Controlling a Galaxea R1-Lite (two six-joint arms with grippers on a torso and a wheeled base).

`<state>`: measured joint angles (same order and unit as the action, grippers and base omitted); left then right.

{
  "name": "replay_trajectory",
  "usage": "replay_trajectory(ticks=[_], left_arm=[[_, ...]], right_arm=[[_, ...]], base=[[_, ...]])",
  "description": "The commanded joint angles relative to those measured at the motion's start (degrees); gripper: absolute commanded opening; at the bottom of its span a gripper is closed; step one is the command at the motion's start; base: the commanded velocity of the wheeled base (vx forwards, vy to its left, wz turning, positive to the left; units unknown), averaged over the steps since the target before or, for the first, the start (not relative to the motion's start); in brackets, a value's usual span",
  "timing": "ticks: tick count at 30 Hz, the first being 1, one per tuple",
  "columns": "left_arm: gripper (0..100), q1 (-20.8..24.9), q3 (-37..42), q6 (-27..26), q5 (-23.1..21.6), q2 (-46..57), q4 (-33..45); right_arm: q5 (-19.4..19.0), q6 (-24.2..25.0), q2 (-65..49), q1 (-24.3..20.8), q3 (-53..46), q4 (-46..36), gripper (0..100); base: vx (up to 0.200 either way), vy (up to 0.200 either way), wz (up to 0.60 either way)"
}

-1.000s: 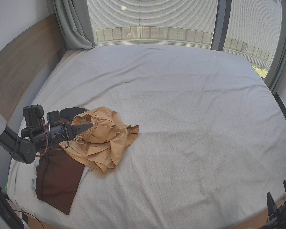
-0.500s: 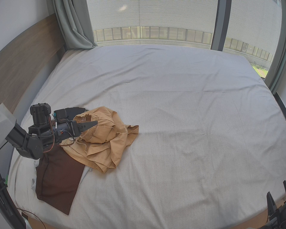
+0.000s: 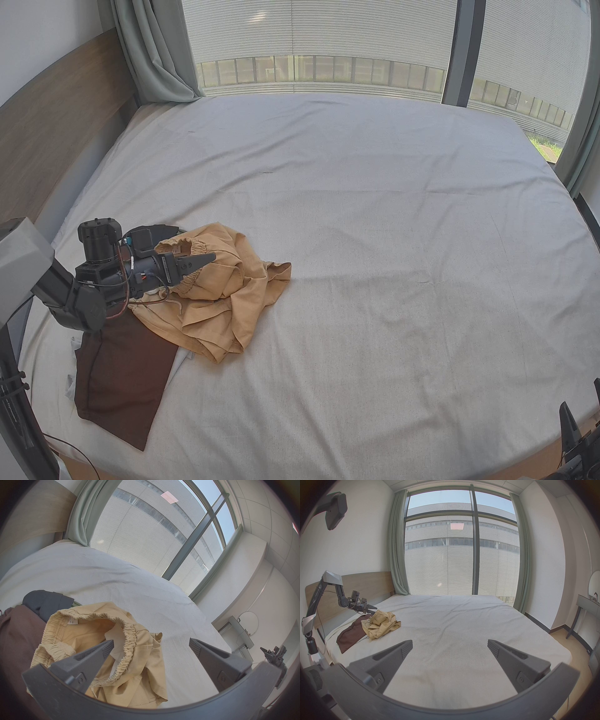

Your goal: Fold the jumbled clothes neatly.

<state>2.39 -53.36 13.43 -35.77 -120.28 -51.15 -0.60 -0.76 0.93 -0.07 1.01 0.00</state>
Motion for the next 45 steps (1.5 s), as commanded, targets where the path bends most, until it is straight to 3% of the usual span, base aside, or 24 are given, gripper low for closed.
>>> replay_trajectory(ticks=[1,29,30,45], left_arm=[[100,0.2,-0.9,0.0,0.0,-1.4,0.0],[100,2.2,-5.4,0.4,1.5,-6.5,-1.7],[0,2.3,-5.4,0.4,1.6,-6.5,-1.7],[0,2.4,-5.0,0.5,1.5,-7.0,-1.8]], right_arm=[[0.0,0.0,-0.3,0.0,-0.9,0.0,100],[0.0,0.0,-0.3,-0.1,-0.9,0.0,100],[0.0,0.0,-0.3,-0.1,-0.9,0.0,100],[0.0,0.0,-0.3,-0.1,-0.9,0.0,100]], base=[[0.0,0.0,0.0],[0.0,0.0,0.0],[0.0,0.0,0.0],[0.0,0.0,0.0]])
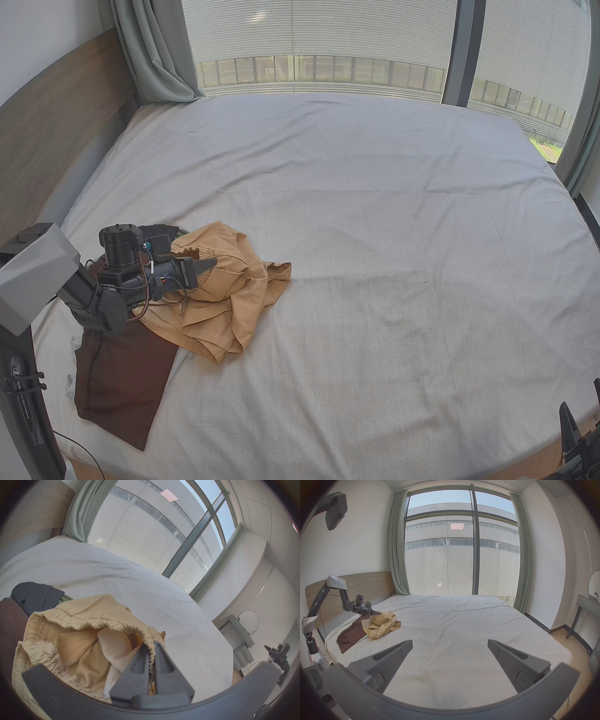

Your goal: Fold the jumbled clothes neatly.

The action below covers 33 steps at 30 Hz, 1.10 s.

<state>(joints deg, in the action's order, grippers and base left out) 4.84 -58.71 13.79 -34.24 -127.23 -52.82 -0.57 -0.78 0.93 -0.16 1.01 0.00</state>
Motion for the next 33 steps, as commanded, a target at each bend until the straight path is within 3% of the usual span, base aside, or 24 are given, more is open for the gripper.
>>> replay_trajectory(ticks=[1,6,19,26,33], left_arm=[[0,0.0,0.4,0.1,0.0,0.1,-0.1],[0,-0.3,0.9,0.8,0.0,0.5,-0.2],[0,-0.5,7.0,9.0,0.1,5.4,-3.1],[0,-0.4,9.8,13.3,3.9,8.1,-4.3],[0,-0.1,12.7,16.2,4.3,10.0,-7.0]], right_arm=[[0.0,0.0,-0.3,0.0,-0.9,0.0,100],[0.0,0.0,-0.3,0.0,-0.9,0.0,100],[0.0,0.0,-0.3,0.1,-0.9,0.0,100],[0.0,0.0,-0.3,0.1,-0.9,0.0,100],[0.0,0.0,-0.3,0.1,-0.9,0.0,100]], base=[[0.0,0.0,0.0],[0.0,0.0,0.0],[0.0,0.0,0.0],[0.0,0.0,0.0],[0.0,0.0,0.0]])
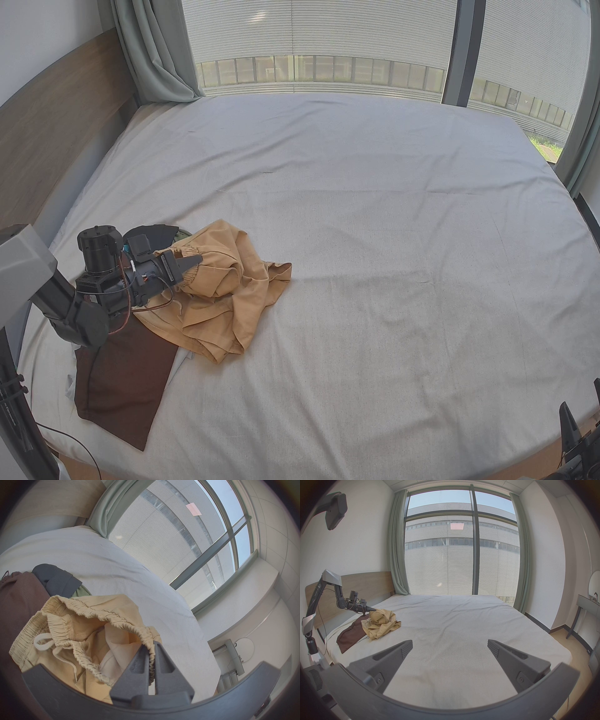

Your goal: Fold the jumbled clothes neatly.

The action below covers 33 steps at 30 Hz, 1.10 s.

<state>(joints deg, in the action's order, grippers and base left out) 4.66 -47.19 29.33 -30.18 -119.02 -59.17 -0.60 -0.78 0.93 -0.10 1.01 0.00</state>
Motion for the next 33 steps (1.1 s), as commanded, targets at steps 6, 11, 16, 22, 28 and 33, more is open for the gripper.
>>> replay_trajectory(ticks=[6,11,16,22,28,33], left_arm=[[0,0.1,1.7,3.8,2.9,4.4,-0.9],[0,0.2,3.1,5.7,3.0,7.5,-0.9],[0,0.8,4.8,6.0,3.1,9.7,-0.9],[0,1.3,6.8,6.1,3.2,12.5,-0.9],[0,1.9,7.8,6.1,4.9,14.4,-0.9],[0,2.6,8.6,5.6,6.7,14.6,-1.0]], right_arm=[[0.0,0.0,-0.3,0.0,-0.9,0.0,100],[0.0,0.0,-0.3,0.0,-0.9,0.0,100],[0.0,0.0,-0.3,0.0,-0.9,0.0,100],[0.0,0.0,-0.3,0.0,-0.9,0.0,100],[0.0,0.0,-0.3,0.0,-0.9,0.0,100],[0.0,0.0,-0.3,0.0,-0.9,0.0,100]], base=[[0.0,0.0,0.0],[0.0,0.0,0.0],[0.0,0.0,0.0],[0.0,0.0,0.0],[0.0,0.0,0.0],[0.0,0.0,0.0]])
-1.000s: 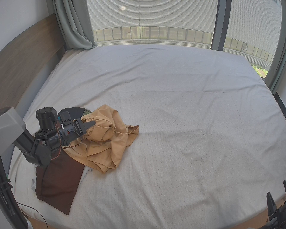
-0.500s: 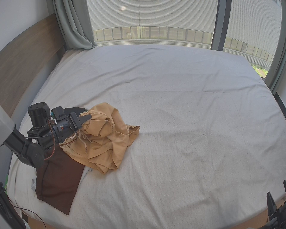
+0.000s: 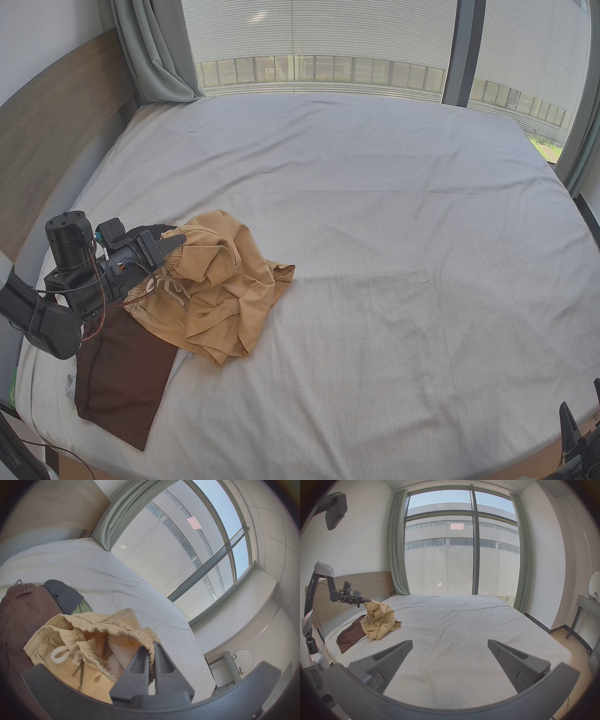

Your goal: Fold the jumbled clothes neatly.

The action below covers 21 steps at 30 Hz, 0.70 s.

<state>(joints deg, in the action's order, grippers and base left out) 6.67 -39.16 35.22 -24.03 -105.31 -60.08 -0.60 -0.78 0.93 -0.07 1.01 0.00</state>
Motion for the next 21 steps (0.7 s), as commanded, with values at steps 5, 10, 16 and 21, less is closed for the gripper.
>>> replay_trajectory(ticks=[5,10,16,21], left_arm=[[0,1.6,2.1,-0.2,2.7,1.7,-3.1],[0,3.0,3.6,0.0,2.8,2.5,-5.1],[0,4.8,5.3,0.2,3.3,3.1,-6.5],[0,6.0,6.6,0.8,4.3,3.1,-9.4]], right_arm=[[0.0,0.0,-0.3,-0.1,-0.9,0.0,100],[0.0,0.0,-0.3,-0.1,-0.9,0.0,100],[0.0,0.0,-0.3,-0.1,-0.9,0.0,100],[0.0,0.0,-0.3,-0.1,-0.9,0.0,100]], base=[[0.0,0.0,0.0],[0.0,0.0,0.0],[0.0,0.0,0.0],[0.0,0.0,0.0]])
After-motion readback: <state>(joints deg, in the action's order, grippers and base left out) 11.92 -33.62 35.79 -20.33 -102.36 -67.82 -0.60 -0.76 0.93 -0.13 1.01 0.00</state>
